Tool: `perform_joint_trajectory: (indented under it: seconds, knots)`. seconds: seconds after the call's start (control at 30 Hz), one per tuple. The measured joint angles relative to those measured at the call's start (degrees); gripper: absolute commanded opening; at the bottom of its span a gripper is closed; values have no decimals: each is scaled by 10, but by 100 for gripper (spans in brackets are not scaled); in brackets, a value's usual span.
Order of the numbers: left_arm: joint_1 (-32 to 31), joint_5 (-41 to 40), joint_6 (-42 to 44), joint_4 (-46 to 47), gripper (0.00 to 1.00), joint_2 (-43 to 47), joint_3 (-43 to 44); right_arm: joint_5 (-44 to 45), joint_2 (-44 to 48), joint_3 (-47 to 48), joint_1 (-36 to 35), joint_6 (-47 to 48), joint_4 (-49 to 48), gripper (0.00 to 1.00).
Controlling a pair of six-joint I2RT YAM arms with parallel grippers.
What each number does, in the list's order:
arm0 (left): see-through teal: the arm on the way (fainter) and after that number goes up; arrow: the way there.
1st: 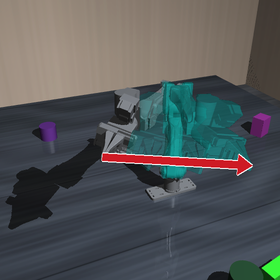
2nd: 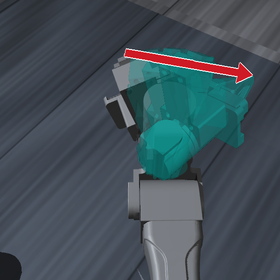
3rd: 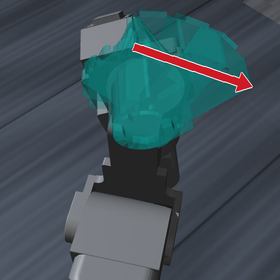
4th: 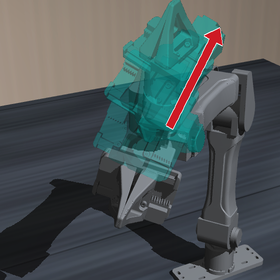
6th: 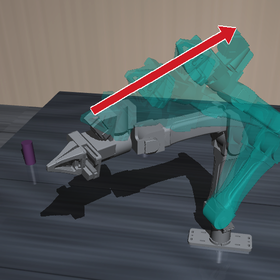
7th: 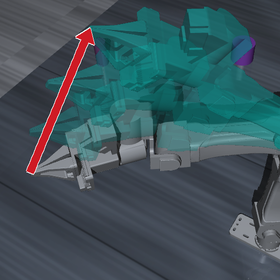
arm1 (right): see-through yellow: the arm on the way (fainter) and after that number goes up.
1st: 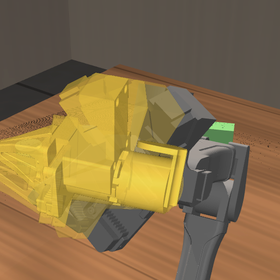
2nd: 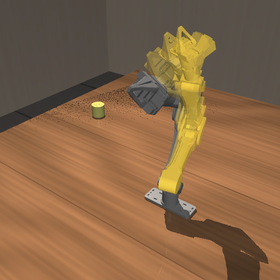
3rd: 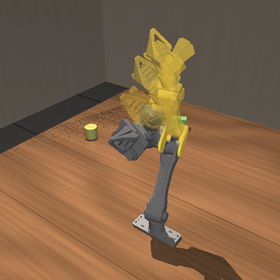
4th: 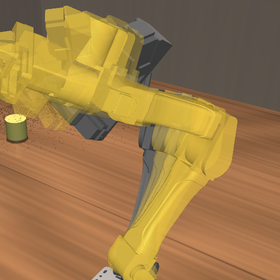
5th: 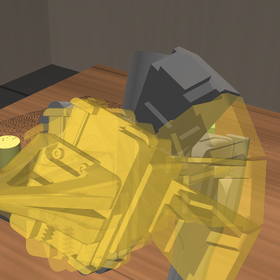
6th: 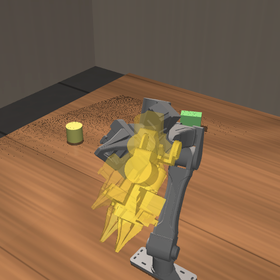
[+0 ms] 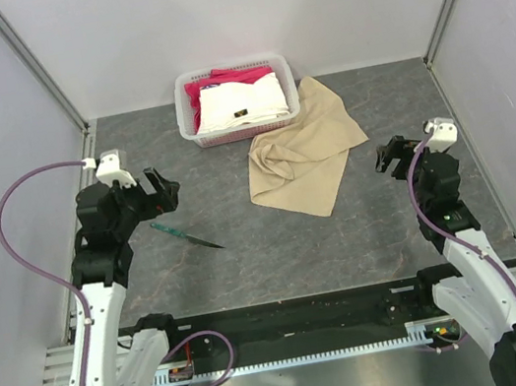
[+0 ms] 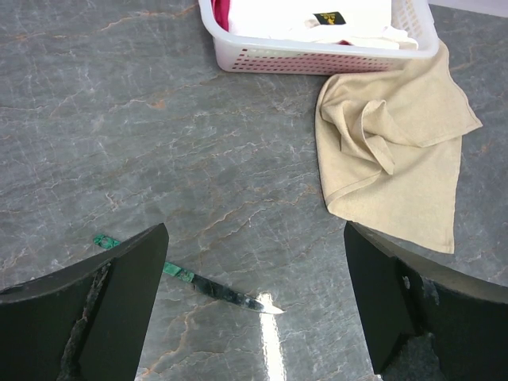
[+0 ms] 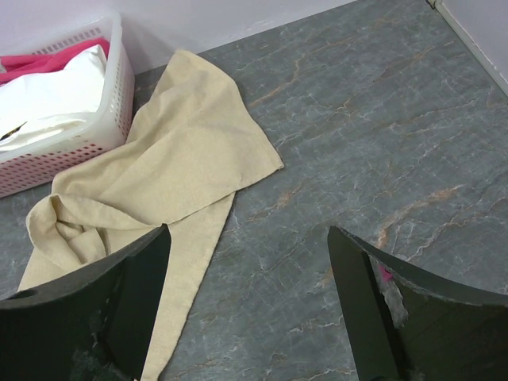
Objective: Fold the napkin, place the utensils inside, and roll it up
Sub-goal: Flatten the napkin out
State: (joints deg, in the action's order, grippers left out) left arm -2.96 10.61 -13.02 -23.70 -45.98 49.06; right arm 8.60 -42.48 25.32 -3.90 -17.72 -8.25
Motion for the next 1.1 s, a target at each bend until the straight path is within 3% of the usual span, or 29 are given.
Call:
perform_joint_trajectory:
  seconds: [0.2,0.53,0.87,1.1]
  knots:
    - [0,-2,0,0,100,11,0,-5,-3,10,0,2,8,87]
    - [0,5,0,0,99,10,-6,-48,-66,59,-9,-5,41,72]
    - [0,26,0,0,98,-10,-7,-22,-328,155,-157,-27,120,61]
    - [0,36,0,0,94,-15,-7,16,-431,200,-224,-40,170,51]
